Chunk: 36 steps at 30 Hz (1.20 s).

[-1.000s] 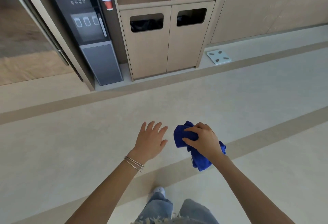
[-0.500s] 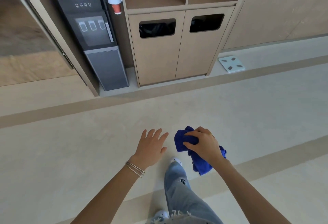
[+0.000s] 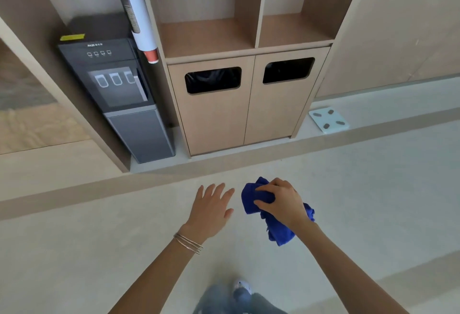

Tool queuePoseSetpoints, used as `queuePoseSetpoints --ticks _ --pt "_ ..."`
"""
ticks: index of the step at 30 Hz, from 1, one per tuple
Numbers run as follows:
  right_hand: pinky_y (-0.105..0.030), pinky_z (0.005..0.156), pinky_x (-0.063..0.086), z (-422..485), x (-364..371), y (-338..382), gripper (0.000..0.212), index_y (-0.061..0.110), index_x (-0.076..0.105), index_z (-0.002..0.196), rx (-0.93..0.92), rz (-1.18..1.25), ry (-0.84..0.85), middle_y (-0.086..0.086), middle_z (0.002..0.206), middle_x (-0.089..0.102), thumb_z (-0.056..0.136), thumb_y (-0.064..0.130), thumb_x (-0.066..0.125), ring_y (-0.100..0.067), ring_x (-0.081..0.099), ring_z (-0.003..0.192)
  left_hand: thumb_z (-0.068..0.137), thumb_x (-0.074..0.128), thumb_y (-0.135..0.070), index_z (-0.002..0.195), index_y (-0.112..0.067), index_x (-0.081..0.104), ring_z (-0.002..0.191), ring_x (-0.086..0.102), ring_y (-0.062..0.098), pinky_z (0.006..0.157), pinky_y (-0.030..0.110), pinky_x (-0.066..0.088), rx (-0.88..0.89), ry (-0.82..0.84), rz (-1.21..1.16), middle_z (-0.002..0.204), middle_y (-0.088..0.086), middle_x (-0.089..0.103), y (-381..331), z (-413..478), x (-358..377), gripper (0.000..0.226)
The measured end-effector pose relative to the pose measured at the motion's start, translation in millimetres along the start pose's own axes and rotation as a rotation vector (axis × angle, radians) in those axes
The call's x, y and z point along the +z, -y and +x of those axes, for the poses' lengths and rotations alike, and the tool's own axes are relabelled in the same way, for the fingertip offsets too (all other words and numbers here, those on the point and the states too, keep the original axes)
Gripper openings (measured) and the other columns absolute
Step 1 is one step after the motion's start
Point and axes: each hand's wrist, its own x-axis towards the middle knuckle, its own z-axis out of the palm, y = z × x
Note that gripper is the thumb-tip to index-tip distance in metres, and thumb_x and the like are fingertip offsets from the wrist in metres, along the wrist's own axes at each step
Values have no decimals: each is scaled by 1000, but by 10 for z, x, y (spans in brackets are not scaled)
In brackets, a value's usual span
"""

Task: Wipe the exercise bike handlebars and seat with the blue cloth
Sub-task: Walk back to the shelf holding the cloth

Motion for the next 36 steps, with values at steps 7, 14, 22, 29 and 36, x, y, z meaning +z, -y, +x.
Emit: queuePoseSetpoints --ticks 7,14,22,29,36 --pt "-26 79 41 672 -27 -123 34 32 61 114 14 -11 56 6 109 56 81 40 62 -14 47 106 97 34 -42 147 -25 13 142 16 27 115 44 12 -16 65 10 156 4 16 276 652 -18 56" --pt "-28 81 42 1695 -116 -23 33 33 61 114 22 -3 54 6 110 57 82 41 62 -14 47 105 97 35 -42 146 -24 16 142 18 27 115 45 13 15 27 -3 156 5 18 770 1601 -265 55" --pt "-26 78 37 3053 -460 290 31 31 63 113 -13 -11 -25 4 110 57 82 38 63 -16 47 105 97 37 -39 145 -23 21 138 23 27 113 46 16 73 -39 21 153 5 24 1489 2737 -707 53" --pt "-29 82 42 3793 -578 369 33 30 63 114 -45 -72 0 3 111 57 82 38 63 -17 47 106 96 41 -38 143 -23 24 137 25 29 112 47 20 62 -73 38 152 7 26 1835 3424 -898 53" --pt "-33 84 45 4584 -802 210 34 28 63 114 -82 -51 13 1 111 58 82 37 64 -19 47 106 96 39 -40 144 -22 23 138 25 29 112 47 20 9 -100 24 153 7 24 1956 4100 -995 54"
